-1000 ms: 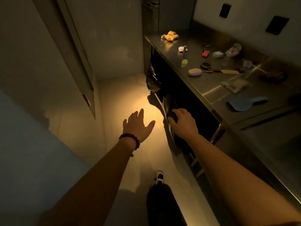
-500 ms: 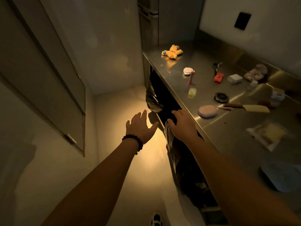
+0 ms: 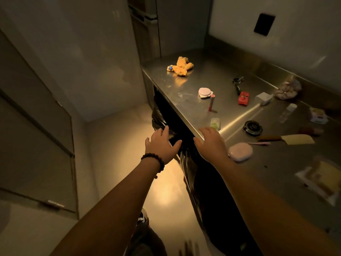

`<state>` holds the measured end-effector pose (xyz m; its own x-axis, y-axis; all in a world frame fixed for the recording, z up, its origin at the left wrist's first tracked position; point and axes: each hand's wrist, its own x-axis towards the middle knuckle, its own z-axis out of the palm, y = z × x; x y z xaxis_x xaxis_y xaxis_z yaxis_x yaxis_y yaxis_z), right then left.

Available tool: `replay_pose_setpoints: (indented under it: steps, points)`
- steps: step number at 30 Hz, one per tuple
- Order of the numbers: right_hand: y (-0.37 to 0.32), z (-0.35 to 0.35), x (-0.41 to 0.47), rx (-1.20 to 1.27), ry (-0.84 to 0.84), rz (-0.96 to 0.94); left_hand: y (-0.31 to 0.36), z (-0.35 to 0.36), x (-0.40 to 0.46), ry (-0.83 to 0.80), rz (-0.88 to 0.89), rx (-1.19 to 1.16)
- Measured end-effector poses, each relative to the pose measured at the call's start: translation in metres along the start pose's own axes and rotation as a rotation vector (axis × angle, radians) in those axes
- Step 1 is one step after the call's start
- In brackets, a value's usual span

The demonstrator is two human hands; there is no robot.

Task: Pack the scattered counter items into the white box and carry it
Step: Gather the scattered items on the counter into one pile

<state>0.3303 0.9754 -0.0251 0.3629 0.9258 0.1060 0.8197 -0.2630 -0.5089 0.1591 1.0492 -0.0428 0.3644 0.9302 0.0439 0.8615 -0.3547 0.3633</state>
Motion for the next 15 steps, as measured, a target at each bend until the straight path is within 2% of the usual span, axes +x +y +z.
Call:
replay_pose_setpoints:
  steps: [7,15]
  points:
    - [0.011,0.012,0.060,-0.029,0.113,0.223,0.001,0.004,0.091,-0.093,0.217,-0.056]
    - [-0.012,0.021,0.092,-0.045,0.265,0.573,0.009,0.001,0.191,-0.231,0.528,-0.027]
